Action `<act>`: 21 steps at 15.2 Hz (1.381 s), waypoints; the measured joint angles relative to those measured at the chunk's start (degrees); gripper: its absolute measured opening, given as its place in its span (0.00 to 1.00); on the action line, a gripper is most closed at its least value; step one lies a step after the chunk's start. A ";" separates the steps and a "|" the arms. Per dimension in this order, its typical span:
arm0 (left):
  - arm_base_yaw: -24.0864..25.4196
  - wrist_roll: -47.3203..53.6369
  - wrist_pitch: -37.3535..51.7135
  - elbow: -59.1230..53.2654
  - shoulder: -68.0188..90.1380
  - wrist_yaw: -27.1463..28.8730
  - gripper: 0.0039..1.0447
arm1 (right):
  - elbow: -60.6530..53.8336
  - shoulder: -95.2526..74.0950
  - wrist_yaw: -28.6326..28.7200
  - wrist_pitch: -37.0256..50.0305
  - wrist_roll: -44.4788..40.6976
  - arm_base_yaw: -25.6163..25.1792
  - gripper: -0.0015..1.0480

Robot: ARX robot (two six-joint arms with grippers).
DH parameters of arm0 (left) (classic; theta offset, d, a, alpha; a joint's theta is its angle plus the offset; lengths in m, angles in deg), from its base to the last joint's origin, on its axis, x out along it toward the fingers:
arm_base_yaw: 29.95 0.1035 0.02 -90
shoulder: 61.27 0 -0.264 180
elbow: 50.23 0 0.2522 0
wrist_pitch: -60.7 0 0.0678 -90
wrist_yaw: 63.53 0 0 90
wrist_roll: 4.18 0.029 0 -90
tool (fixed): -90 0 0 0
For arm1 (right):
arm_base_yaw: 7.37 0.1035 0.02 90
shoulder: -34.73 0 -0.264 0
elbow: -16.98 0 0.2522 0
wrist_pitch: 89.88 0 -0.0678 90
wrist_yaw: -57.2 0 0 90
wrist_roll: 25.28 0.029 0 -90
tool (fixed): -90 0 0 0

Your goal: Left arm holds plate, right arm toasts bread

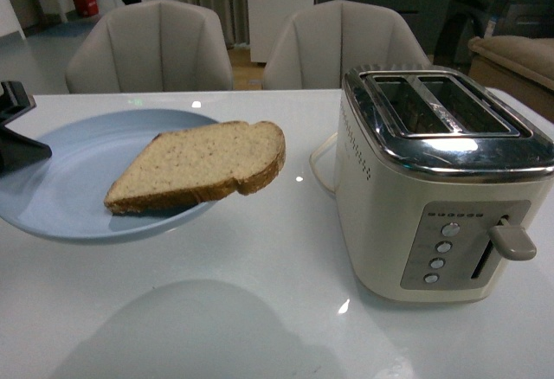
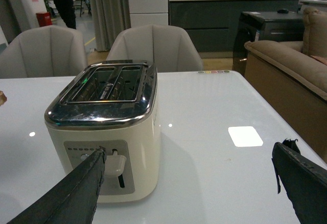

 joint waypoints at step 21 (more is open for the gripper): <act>-6.84 -3.37 -17.38 12.81 -8.33 3.19 0.02 | 0.00 0.00 0.00 0.00 0.00 0.00 0.94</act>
